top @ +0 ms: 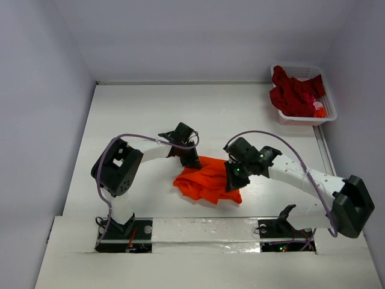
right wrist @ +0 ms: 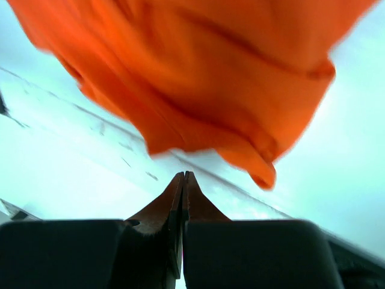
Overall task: Fold and stack the t-shirts
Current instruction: Smooth out wrinkles on the folded tshirt
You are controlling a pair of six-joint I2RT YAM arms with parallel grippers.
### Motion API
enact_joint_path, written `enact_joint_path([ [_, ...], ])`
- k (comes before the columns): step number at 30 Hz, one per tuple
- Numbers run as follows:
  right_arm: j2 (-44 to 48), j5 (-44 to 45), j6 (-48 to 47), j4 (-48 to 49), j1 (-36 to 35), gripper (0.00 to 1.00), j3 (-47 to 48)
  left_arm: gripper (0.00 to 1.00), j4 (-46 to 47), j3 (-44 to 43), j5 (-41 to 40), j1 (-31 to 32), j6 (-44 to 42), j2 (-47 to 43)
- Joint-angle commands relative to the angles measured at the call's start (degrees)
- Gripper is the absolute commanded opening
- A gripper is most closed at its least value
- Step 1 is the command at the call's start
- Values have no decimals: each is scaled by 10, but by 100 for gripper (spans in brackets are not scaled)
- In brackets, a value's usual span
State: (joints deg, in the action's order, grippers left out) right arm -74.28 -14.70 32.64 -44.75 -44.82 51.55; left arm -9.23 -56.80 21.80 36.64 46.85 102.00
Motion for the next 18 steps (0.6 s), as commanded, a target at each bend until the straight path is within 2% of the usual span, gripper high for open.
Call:
enact_joint_path([
  [1,46,21,23,-34,-11,0,-27,0,13,-31,-4,2,3,19],
  [5,73,63,21,-62,-11,0,14,0,13,-45,0,2,3,31],
  [7,61,80,21,-74,-11,0,68,0,2,-52,-3,2,-4,30],
  [13,-41,116,22,-54,-5,0,187,0,-10,-40,-6,2,-3,8],
  [18,-122,78,15,14,-4,0,170,0,-18,-43,-10,2,-2,-3],
])
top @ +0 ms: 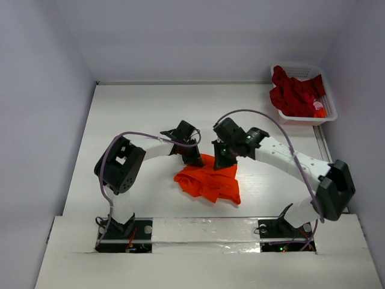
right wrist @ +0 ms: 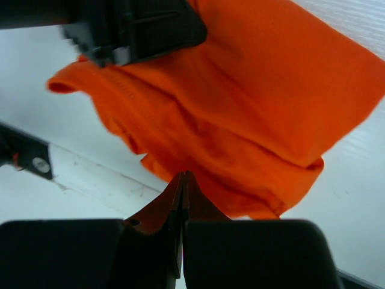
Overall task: Fold and stack the t-shirts
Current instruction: Smooth out wrinkles on the folded tshirt
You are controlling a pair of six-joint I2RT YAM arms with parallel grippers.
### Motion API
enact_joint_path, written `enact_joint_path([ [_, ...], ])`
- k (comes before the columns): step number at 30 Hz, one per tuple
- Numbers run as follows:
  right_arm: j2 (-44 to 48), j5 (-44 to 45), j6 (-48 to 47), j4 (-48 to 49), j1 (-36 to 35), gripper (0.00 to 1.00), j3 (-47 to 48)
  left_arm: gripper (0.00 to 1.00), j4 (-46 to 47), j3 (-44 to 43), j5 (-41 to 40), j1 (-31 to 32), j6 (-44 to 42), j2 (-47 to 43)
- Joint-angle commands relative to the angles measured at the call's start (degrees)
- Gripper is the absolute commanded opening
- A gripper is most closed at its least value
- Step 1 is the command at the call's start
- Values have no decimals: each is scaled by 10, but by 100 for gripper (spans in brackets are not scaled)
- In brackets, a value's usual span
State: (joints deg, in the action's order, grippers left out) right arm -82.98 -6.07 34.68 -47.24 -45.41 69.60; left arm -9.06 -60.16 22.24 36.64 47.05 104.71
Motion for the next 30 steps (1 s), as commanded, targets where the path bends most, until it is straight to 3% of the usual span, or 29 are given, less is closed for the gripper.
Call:
enact_joint_path([
  [1,-52,-13,-9,47,1,0,-19,0,-25,-12,-15,2,-5,-31],
  [17,-25,-26,-3,103,-16,0,-197,0,-30,-89,-27,2,15,42],
  [30,-10,-39,12,123,-50,0,-265,0,-35,-154,-29,-21,11,117],
])
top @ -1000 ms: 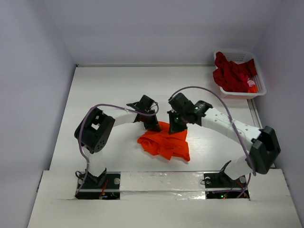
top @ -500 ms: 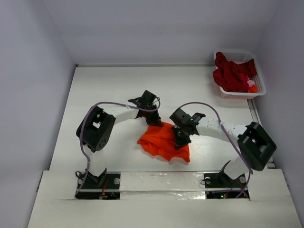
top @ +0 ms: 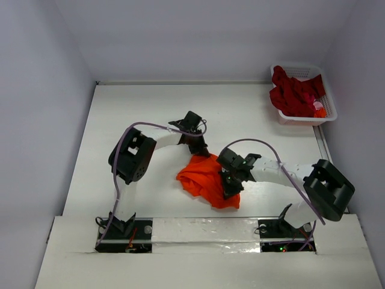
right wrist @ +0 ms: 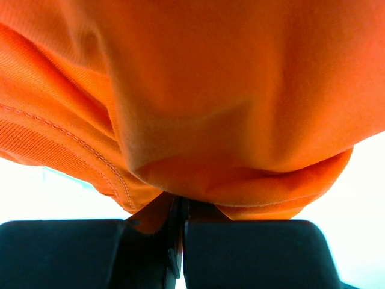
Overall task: Fold and stack the t-shirts
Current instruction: Smooth out wrinkles on the folded tshirt
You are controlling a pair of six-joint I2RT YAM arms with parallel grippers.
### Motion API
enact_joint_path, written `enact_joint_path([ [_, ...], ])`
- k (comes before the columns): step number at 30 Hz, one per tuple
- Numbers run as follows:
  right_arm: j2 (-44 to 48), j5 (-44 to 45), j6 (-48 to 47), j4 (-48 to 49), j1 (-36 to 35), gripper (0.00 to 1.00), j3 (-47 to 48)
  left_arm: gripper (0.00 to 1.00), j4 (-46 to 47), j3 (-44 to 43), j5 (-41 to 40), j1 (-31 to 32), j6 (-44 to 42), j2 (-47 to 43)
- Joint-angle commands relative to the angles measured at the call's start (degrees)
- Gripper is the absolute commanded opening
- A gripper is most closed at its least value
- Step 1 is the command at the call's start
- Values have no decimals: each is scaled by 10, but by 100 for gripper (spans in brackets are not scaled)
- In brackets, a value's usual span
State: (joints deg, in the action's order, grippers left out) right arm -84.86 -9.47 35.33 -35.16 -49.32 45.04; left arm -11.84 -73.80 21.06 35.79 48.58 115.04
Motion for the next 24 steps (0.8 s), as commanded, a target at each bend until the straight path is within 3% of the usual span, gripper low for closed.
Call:
enact_joint_path([
  [1,9,-5,6,3,-11,0,-27,0,-6,-21,-18,-19,-3,16],
  [17,52,14,19,-10,-11,0,-43,0,-7,-42,-12,-110,-30,56],
  [24,86,58,11,-93,-11,0,59,0,-64,-34,-44,-115,-59,-46],
])
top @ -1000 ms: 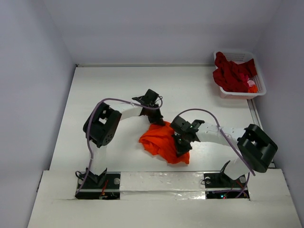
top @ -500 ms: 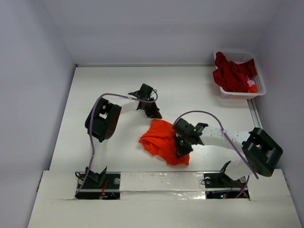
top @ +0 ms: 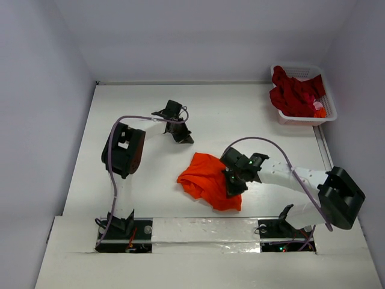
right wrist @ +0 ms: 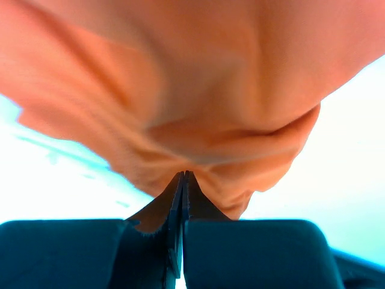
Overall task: Fold and stack the t-shirts
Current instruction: Smooth out wrinkles on the folded tshirt
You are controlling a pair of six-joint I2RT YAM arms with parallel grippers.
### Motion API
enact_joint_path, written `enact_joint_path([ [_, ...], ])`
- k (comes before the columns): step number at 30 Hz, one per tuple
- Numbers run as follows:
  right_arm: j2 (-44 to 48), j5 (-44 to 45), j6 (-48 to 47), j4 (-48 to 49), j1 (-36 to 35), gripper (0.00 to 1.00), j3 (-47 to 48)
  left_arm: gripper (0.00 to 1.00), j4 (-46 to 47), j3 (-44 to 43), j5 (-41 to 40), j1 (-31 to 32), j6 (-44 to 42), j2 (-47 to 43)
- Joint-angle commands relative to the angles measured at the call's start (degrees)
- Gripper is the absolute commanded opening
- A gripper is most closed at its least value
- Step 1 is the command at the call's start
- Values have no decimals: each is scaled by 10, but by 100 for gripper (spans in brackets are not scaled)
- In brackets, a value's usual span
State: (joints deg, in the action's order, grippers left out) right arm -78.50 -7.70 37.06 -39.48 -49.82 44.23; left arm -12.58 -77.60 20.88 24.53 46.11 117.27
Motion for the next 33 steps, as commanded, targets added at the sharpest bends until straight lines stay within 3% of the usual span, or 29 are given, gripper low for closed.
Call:
enact_joint_path([
  [1,24,44,-8,-60,-6,0,89,0,-75,11,-49,-3,-37,-87],
  [5,1,75,-23,-95,-6,0,220,0,-106,69,-56,-3,-44,-186],
  [9,-64,72,-43,-84,10,0,290,0,-121,133,-68,14,-37,-252],
  [16,-168,29,-62,-18,104,0,307,0,-113,213,-89,56,-21,-342],
  [25,-255,30,-85,-17,135,0,381,0,-109,211,-91,95,-17,-357],
  [33,-265,14,-82,-13,135,0,385,0,-133,181,-92,118,-32,-349],
])
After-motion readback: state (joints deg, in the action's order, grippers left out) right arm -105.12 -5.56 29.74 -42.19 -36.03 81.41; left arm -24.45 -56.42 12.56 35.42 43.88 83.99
